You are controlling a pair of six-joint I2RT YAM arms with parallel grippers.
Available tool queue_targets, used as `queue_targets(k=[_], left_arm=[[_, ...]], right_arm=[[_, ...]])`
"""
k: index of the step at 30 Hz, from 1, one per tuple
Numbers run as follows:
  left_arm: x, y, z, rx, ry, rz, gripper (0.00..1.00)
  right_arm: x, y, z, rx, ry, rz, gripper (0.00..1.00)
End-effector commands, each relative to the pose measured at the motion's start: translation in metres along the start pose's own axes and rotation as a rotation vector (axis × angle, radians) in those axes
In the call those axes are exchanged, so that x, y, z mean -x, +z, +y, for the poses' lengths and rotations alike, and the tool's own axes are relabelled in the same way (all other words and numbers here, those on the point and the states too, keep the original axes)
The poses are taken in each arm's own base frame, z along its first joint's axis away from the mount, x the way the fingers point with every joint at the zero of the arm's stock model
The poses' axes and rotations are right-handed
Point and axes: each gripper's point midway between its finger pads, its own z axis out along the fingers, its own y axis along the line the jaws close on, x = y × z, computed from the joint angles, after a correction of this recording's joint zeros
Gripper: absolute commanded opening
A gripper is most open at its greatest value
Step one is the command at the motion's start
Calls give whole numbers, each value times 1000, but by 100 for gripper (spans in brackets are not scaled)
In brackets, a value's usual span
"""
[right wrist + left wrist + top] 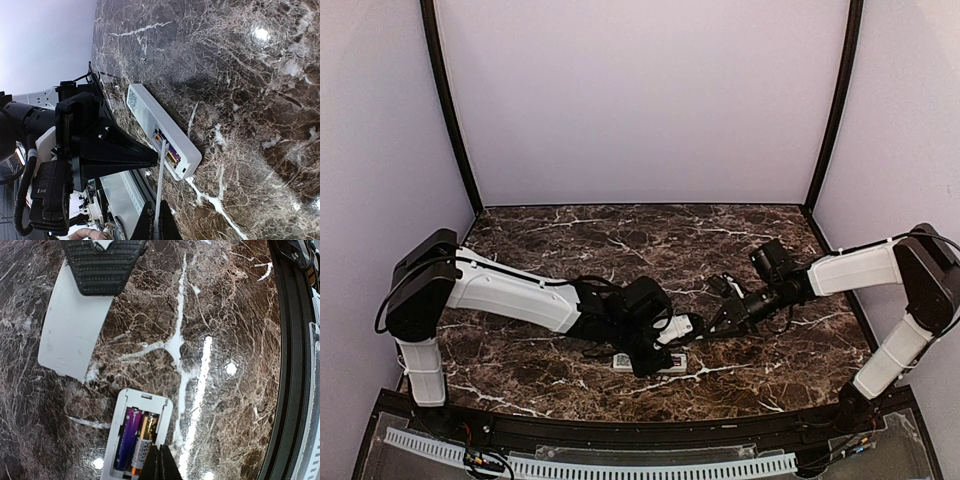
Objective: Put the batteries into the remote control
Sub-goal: Press the battery in the battery compartment.
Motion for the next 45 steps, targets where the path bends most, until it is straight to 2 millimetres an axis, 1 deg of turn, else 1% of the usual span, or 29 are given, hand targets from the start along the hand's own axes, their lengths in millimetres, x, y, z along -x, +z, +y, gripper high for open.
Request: queue_targets(k=[1,11,14,21,28,32,33,35,37,38,40,41,42,43,44,45], left_arm=[[12,-10,2,20,12,-18,0],[-3,-2,8,51,20,29,0],[-12,4,11,60,17,51,0],[-36,17,9,43,-8,108,0],[-51,20,4,13,-33,140,0],[-69,22,3,12,-47,177,0],[-70,22,3,13,-48,181,0],[-62,18,2,7,-47,162,0],[-41,9,0,4,-37,107,0],[-27,4,1,12,-31,73,0],[4,-17,3,38,-11,-22,0],[14,-24,5,54,-5,-55,0],[28,-36,5,62,9,-102,2],[33,-42,5,66,16,-119,7],[36,-52,4,69,38,-136,22],[35,-55,3,69,51,-135,31]], right_arm=[[-2,-3,0,-8,-10,-7,0],[-3,-4,1,-6,-12,-6,0],[-2,-4,2,-5,-14,-7,0],[-3,-5,3,-5,-14,-6,0],[-2,-6,5,-9,-18,-6,0],[-4,-7,6,-8,-18,-4,0],[-4,-7,5,-11,-17,-2,0],[-5,-6,3,-20,-15,1,0],[-4,-6,3,-22,-12,1,0],[-4,-5,3,-23,-10,2,0],[-4,-5,5,-29,-16,0,0],[-4,-4,6,-32,-16,2,0],[-5,-2,7,-35,-20,5,0],[-6,0,8,-34,-24,12,0],[-8,2,10,-32,-25,20,0],[-10,5,11,-30,-28,27,0]])
